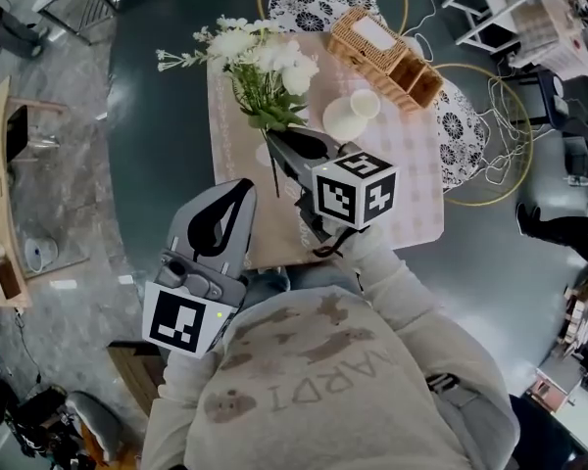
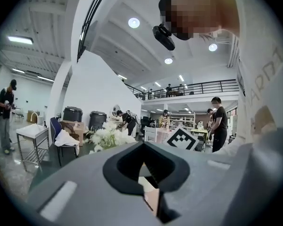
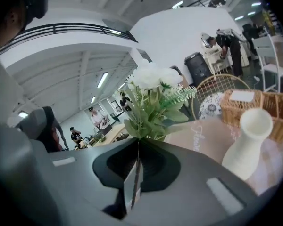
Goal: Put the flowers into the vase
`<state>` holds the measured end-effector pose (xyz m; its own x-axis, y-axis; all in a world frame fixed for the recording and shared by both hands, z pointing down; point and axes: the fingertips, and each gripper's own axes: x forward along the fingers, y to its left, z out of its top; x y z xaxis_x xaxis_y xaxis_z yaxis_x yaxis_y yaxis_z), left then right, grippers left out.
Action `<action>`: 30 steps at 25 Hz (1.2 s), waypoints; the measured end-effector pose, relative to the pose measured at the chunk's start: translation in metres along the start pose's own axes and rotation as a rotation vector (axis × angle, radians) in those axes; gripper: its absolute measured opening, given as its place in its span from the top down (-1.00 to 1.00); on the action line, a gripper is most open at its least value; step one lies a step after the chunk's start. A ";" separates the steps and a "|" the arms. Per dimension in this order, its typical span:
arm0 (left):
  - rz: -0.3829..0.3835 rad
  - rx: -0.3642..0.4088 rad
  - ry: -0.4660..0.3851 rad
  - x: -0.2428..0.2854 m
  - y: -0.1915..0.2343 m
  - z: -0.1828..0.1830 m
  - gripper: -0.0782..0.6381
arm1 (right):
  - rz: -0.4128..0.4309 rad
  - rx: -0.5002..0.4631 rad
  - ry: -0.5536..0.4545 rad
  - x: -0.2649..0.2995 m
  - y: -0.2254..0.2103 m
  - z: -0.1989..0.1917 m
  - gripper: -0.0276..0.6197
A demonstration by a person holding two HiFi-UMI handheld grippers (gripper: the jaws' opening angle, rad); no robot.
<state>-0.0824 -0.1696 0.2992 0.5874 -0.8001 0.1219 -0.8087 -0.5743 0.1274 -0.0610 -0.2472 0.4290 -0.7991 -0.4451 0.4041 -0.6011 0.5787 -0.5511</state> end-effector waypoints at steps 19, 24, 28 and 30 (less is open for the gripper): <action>-0.128 0.037 -0.012 0.058 -0.045 0.016 0.78 | -0.219 -0.386 -0.459 -0.118 -0.065 0.141 0.80; -0.136 0.048 0.002 0.066 -0.052 0.011 0.78 | -0.283 -0.428 -0.480 -0.121 -0.091 0.137 0.80; -0.135 0.053 0.028 0.069 -0.053 0.007 0.78 | -0.320 -0.445 -0.492 -0.119 -0.107 0.129 0.80; -0.131 0.054 0.036 0.070 -0.051 0.005 0.78 | -0.331 -0.439 -0.490 -0.117 -0.114 0.123 0.80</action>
<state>0.0002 -0.1972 0.2962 0.6883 -0.7112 0.1428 -0.7247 -0.6829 0.0919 0.1027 -0.3454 0.3545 -0.5397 -0.8390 0.0692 -0.8415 0.5354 -0.0721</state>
